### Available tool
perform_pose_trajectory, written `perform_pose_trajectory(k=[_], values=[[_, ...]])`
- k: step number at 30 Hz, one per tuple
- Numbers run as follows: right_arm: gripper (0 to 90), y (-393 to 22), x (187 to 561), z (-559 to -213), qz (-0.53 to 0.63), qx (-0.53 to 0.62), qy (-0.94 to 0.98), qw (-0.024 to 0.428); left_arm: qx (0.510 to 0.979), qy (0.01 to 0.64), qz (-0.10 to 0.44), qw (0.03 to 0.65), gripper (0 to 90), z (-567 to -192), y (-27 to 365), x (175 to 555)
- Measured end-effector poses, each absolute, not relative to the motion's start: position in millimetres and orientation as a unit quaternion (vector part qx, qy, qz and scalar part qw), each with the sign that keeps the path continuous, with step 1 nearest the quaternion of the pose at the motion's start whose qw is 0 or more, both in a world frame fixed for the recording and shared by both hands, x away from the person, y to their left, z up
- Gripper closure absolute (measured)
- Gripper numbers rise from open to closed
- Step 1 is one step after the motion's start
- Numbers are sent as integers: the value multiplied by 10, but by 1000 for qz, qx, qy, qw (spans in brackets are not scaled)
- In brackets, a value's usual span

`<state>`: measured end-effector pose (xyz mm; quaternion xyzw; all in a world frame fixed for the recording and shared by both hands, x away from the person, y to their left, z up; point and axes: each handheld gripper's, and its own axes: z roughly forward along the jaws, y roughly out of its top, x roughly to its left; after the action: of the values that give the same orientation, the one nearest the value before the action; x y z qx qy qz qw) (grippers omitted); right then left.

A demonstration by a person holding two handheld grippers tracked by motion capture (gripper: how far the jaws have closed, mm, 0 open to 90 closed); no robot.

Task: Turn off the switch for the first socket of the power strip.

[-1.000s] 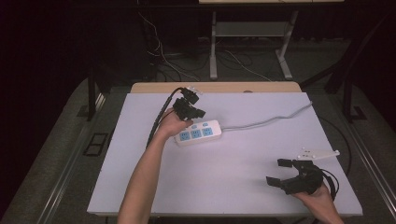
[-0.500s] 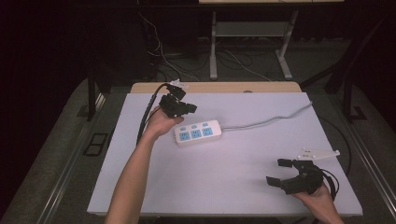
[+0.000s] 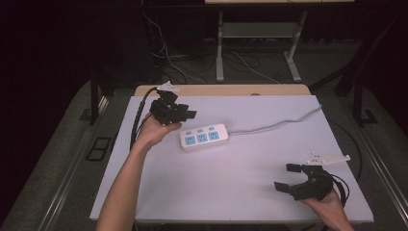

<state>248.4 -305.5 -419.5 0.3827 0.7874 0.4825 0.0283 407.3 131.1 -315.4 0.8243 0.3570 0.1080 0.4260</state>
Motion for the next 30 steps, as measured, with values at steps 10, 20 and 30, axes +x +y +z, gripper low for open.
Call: perform_pose_trajectory(k=[10,20,30], values=[[37,-3046,2486,-4199,481,382,788,28,808,360,107,455,129,-3178,1512,3842],[37,-3042,2488,-4203,480,383,788,29,796,369,110,467,0,-3234,1627,3608],[37,-3033,2489,-4207,479,383,789,29,790,361,118,482,0,-3283,1696,3392]])
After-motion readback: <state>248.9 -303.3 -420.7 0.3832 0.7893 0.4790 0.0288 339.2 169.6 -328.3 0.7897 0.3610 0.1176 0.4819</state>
